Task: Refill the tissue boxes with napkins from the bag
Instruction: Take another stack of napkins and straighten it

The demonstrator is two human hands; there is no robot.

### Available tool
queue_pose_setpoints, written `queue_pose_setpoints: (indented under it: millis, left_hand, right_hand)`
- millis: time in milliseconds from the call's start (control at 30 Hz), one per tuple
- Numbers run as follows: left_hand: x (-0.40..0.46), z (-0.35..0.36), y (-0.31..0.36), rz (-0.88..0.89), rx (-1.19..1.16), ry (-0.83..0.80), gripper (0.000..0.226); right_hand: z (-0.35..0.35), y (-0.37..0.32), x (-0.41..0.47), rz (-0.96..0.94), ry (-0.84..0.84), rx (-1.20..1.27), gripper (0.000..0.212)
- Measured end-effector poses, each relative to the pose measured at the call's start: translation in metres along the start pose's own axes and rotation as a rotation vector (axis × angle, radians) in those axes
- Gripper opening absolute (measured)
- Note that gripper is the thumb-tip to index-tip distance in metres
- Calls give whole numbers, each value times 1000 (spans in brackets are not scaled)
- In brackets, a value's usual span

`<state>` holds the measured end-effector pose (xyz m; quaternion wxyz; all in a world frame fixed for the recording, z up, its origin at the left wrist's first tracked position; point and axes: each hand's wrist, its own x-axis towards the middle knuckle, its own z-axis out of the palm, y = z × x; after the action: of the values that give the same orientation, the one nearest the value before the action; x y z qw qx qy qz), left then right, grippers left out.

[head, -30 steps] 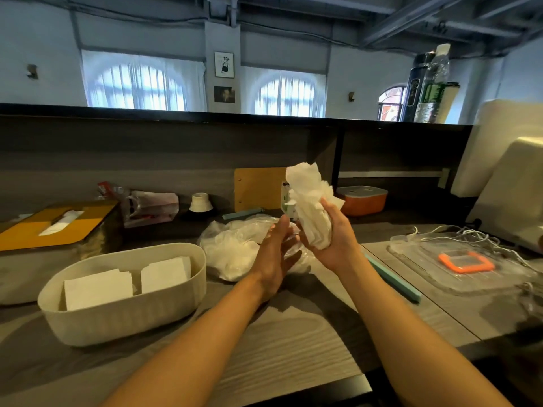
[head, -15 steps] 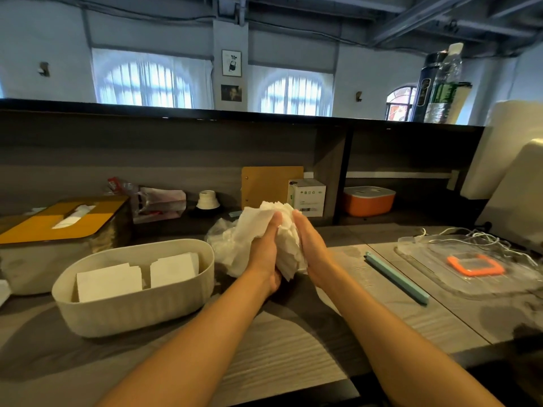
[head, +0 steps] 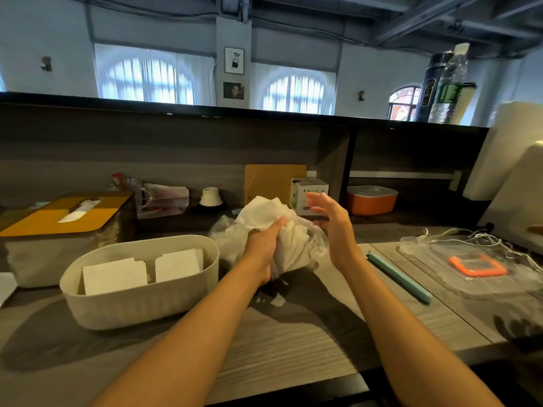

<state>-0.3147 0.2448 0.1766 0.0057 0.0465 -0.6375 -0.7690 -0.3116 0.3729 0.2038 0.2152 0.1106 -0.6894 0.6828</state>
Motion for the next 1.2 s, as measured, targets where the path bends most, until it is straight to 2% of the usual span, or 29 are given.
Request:
queue_pose_setpoints:
  millis: [100,167,267,333,433,500,600,733,933,1033,1100,1200]
  left_hand:
    - [-4,-10,3,-42,232,-202,40]
    - [-8,-13,4,-47,330,-298,40]
    - [-6,-14,4,-46,431,-315,45]
    - [-7,-14,4,-65,466,-310,48]
    - [-10,-14,5,-59,460,-341,44]
    - [-14,-13,8,-52,405,-366,49]
    - [-17,-13,7,-60,300,-389,61]
    - [-14,-13,5,-191,17,-404,67]
    - [-10,-11,3,-243,-116,-345,63]
    - [-11,-10,4,-247,-126,-289,47]
    - [-6,-9,2,-200,-102,-221,37]
    - [-2,-8,-1,-100,-72,-116,35]
  right_hand:
    - [-6,-2,1,-29,-146,-77,27]
    - [-8,0,1,50,-263,-216,37]
    - [-7,1,-1,204,-345,-423,38]
    - [-7,-1,-3,208,-343,-476,26]
    - [-8,2,-2,176,-242,-383,13]
    - [-7,4,-3,109,-173,-324,8]
    - [-4,10,-4,19,-100,-323,15]
    - [-4,15,-1,-9,7,-285,13]
    - [-5,6,-5,69,120,44,16]
    - [-10,1,-5,52,197,136,13]
    - [-15,-3,-5,64,259,219,9]
    - [-20,-12,-1,169,326,463,6]
